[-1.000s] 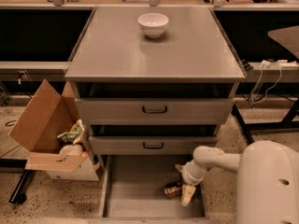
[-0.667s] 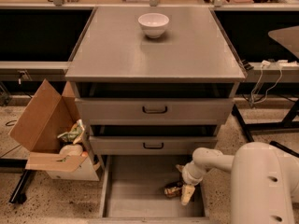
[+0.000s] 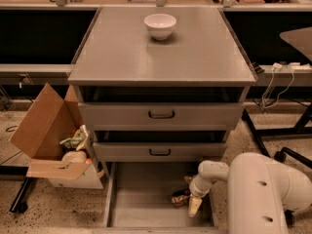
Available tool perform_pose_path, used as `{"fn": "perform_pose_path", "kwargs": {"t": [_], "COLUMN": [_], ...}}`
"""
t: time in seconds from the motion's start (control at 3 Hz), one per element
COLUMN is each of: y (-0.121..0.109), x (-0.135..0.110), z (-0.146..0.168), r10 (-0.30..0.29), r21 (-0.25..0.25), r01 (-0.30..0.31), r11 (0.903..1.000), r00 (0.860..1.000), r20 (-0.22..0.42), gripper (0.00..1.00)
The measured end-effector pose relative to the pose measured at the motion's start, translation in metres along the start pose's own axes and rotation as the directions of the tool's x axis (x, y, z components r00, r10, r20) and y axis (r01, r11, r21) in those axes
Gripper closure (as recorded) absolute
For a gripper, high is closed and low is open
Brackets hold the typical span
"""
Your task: Pick orange can from bottom drawer and place on counter
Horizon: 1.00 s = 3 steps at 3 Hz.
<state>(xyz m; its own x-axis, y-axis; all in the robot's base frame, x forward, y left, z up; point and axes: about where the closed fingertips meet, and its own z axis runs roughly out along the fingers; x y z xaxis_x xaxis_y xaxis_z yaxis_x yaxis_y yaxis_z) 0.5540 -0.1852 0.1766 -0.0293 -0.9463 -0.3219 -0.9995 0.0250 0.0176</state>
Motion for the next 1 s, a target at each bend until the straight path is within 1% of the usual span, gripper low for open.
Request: {"fn": "perform_pose_path", "kwargs": {"t": [0.33,0.67,1.0], "y": [-0.004,-0.007,-0.009], "x": [0.008,0.012,0.015], "z": [0.017,0.032,0.043], "r10": [0.01,0.014,0.019], "r21": [-0.008,-0.026,-0.041], "r01": [-0.01,-0.015,-0.02], "r11": [0.9999,0.9995,0.9989], "r00": [1.0,1.0,0.999], "r20": [-0.009,-0.021,-0.035], "gripper": [0.0,0.0,0.19]}}
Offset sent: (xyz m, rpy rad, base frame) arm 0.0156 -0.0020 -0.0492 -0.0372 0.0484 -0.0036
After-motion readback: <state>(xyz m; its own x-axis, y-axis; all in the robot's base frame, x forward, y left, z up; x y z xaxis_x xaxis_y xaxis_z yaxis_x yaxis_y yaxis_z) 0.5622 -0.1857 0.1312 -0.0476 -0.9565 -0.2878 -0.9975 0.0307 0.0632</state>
